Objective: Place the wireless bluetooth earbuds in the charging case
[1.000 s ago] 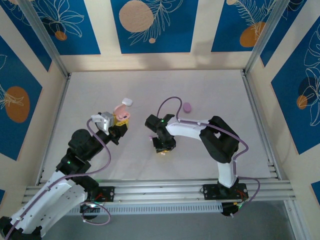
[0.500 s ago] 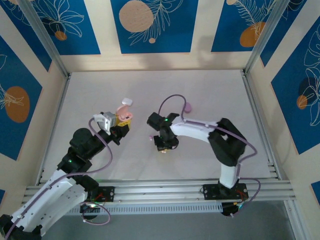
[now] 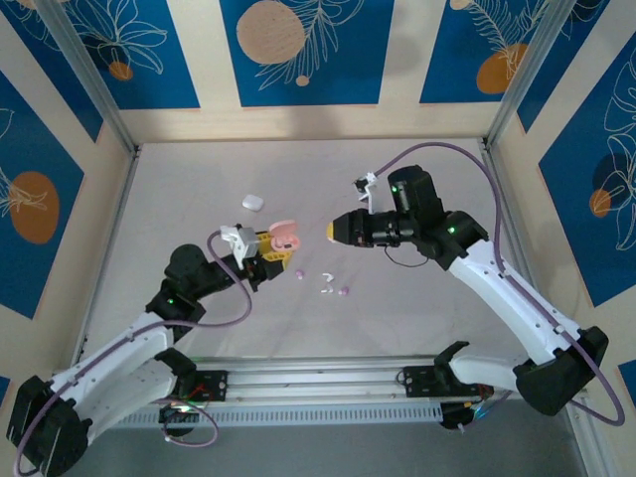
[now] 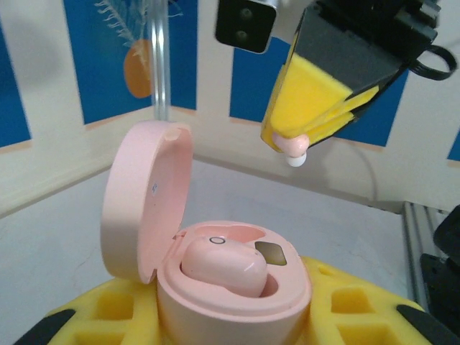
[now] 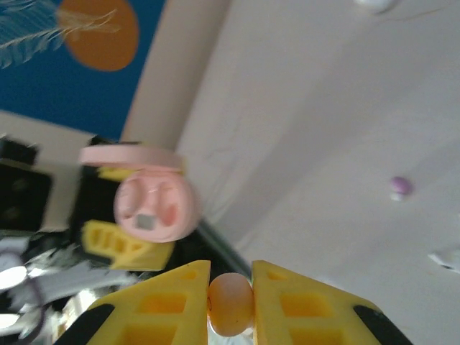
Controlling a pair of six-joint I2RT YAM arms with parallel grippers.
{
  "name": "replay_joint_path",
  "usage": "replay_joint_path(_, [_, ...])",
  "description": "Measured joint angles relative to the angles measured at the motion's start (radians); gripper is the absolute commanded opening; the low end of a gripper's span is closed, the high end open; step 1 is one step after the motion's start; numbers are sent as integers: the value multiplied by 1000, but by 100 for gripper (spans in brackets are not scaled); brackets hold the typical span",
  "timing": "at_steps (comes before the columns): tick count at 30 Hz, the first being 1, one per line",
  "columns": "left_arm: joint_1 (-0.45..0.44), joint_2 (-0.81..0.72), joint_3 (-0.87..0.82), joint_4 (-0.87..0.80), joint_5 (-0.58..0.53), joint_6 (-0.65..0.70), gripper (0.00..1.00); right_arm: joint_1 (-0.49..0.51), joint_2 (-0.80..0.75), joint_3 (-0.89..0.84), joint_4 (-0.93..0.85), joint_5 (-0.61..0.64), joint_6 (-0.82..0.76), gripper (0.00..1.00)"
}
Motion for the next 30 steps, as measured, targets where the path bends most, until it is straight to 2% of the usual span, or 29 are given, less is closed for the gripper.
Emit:
replay_joint_path(5, [-20, 66, 0, 88, 55, -2, 29, 7, 35, 0, 70, -150, 10, 20])
replay_joint_path(10, [-29, 94, 0, 117, 79, -1, 29, 32, 80, 11, 121, -208, 23, 20])
replay_joint_path(19, [-32, 95, 8, 128, 92, -2, 30, 55, 142, 34, 136, -218, 22, 20])
replay_joint_path(30, [-32, 95, 8, 127, 91, -6, 30, 59, 145, 35, 121, -191, 0, 21])
